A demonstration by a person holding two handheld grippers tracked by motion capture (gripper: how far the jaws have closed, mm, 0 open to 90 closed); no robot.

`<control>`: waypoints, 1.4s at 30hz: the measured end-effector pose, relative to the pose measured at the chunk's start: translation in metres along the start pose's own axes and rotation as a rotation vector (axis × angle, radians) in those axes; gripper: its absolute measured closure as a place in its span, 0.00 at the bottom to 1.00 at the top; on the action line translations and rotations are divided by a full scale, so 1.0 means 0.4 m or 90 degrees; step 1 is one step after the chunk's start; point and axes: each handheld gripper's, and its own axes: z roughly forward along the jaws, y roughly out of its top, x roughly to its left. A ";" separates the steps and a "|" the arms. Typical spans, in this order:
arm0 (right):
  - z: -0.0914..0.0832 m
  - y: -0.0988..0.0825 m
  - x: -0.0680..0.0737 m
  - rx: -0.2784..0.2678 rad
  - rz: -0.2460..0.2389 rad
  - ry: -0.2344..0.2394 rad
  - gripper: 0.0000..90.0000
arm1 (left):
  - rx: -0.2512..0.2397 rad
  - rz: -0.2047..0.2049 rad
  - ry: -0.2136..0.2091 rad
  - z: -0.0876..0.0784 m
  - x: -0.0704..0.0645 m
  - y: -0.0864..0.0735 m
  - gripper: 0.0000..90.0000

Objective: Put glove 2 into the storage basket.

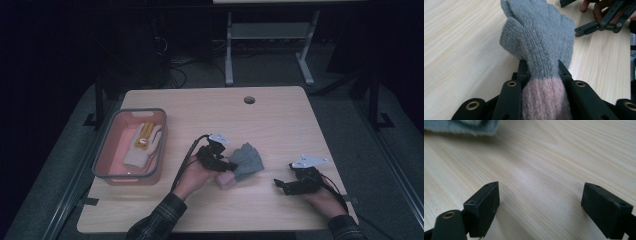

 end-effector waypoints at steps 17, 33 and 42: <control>0.001 0.000 -0.002 -0.003 -0.006 0.000 0.16 | -0.040 -0.021 0.031 -0.124 0.036 0.013 0.79; 0.001 0.000 -0.001 -0.002 -0.004 0.000 0.16 | -0.083 -0.056 0.065 -0.239 0.089 -0.002 0.79; 0.001 0.000 -0.002 -0.002 -0.004 -0.001 0.16 | -0.107 -0.083 0.093 -0.306 0.124 -0.025 0.79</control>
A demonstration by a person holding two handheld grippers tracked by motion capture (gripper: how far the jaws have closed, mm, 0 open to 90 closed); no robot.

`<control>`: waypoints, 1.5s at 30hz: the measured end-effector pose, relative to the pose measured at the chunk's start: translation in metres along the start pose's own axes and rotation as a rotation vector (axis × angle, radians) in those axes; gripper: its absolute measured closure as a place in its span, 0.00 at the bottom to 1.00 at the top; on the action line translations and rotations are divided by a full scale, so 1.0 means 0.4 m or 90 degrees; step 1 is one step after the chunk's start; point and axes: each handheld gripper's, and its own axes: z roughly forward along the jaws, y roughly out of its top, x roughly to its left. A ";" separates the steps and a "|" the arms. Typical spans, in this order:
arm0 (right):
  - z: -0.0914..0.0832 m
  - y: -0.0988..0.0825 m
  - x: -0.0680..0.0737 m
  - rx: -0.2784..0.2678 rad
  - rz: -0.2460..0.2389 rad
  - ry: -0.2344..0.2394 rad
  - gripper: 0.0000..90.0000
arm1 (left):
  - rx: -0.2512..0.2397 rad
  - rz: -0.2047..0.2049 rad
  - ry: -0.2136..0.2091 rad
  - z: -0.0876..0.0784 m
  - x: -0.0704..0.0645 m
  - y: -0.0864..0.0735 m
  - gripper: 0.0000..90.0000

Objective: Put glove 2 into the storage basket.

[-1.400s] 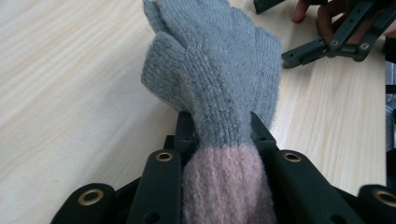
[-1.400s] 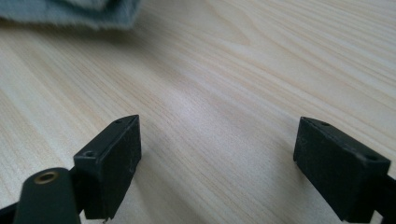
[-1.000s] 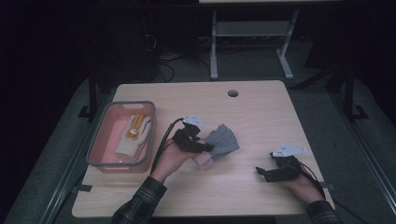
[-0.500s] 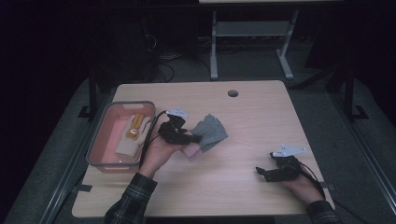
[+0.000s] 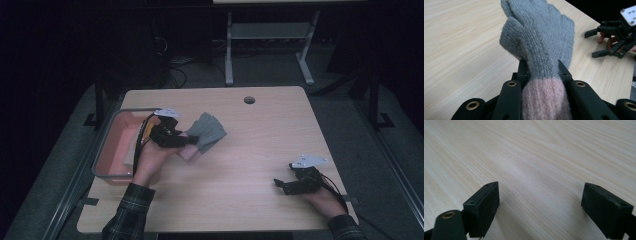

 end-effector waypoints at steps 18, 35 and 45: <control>0.000 0.000 0.000 0.000 0.000 0.000 0.16 | -0.049 -0.052 0.084 -0.148 0.097 -0.033 0.79; 0.001 0.000 0.000 -0.001 0.000 0.000 0.16 | -0.064 -0.121 0.163 -0.250 0.181 -0.098 0.79; 0.000 0.000 0.000 0.000 0.001 0.000 0.16 | -0.039 -0.150 0.217 -0.277 0.223 -0.139 0.79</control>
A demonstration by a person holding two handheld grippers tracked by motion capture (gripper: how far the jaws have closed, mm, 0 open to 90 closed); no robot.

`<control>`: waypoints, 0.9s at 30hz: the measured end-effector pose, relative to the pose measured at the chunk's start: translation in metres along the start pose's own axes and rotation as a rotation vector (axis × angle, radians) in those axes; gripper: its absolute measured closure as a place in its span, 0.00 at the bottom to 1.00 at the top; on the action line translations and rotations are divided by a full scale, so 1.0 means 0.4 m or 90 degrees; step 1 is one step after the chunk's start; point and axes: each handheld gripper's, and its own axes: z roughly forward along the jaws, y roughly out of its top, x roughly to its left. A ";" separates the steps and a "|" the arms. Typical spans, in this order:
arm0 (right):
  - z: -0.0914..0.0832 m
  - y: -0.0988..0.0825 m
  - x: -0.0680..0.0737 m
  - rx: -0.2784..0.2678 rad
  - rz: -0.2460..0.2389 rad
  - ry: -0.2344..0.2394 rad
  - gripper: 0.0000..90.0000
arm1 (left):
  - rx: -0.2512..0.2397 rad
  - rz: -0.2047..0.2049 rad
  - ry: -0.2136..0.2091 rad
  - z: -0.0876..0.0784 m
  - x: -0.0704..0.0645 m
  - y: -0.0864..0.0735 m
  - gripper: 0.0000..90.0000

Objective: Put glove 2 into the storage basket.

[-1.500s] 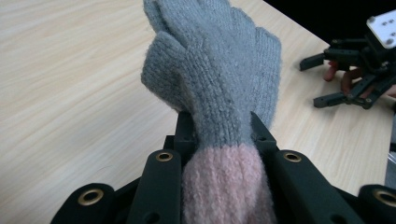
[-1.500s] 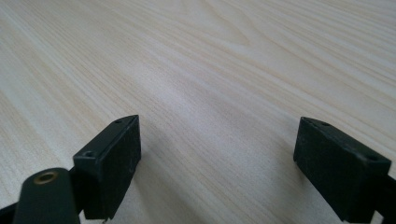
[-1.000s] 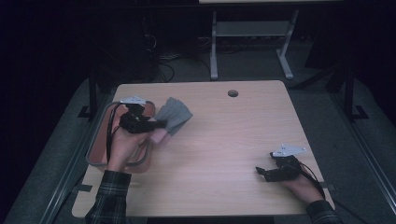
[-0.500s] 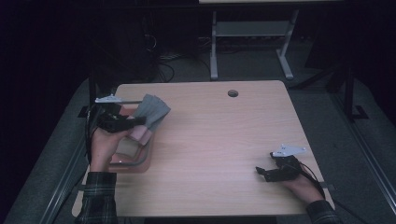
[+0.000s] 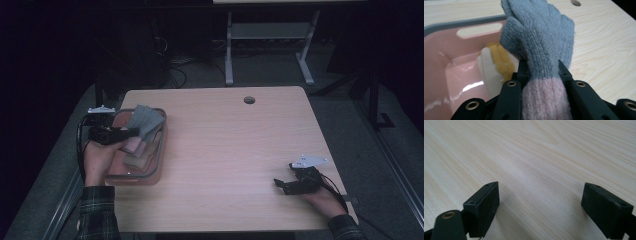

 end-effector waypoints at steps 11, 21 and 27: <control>0.000 0.000 0.000 0.000 0.000 0.000 0.16 | 0.046 -0.020 0.023 0.047 0.028 -0.026 0.79; 0.000 0.000 0.000 0.000 0.000 0.000 0.16 | 0.087 -0.024 0.037 0.088 0.039 -0.043 0.78; 0.000 0.000 0.000 0.000 0.000 0.000 0.16 | 0.108 -0.024 0.043 0.103 0.043 -0.050 0.77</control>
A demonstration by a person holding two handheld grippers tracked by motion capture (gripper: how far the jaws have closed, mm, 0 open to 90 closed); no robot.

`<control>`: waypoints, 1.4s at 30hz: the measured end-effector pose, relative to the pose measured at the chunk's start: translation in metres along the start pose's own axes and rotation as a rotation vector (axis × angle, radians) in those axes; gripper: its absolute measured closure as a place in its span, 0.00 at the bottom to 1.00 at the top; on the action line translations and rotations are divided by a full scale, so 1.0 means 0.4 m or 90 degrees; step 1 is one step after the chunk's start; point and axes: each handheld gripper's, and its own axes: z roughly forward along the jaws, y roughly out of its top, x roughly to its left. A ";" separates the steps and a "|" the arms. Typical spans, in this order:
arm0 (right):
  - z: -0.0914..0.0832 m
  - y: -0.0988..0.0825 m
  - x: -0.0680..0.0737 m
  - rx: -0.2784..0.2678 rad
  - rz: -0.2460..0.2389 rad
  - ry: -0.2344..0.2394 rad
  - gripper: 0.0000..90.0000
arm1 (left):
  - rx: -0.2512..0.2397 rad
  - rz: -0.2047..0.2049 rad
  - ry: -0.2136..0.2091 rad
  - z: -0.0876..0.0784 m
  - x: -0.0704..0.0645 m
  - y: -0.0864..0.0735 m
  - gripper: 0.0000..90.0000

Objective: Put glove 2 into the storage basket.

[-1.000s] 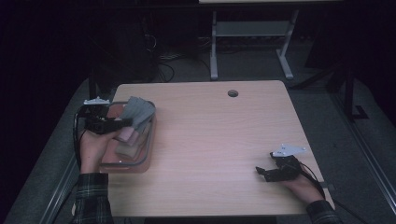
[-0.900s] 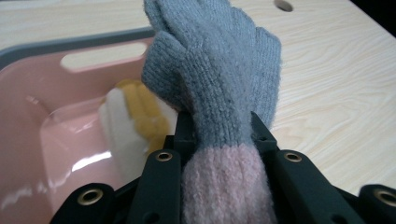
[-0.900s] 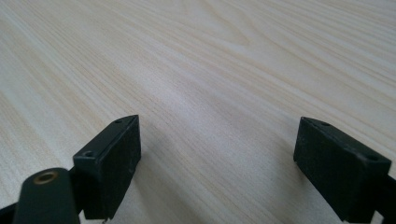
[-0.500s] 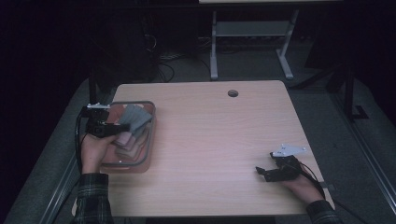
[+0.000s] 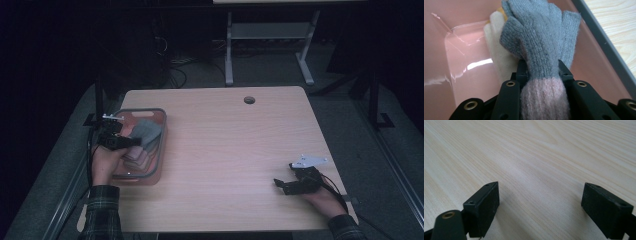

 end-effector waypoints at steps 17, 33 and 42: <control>0.000 0.000 0.000 0.000 0.000 0.000 0.16 | -0.047 0.022 0.043 -0.049 0.011 0.010 0.28; 0.000 0.000 0.000 0.000 0.001 -0.001 0.16 | -0.068 0.062 -0.012 -0.056 -0.061 0.045 0.25; 0.001 0.001 -0.002 0.002 -0.003 0.001 0.16 | -0.057 0.094 -0.079 -0.015 -0.126 0.062 0.24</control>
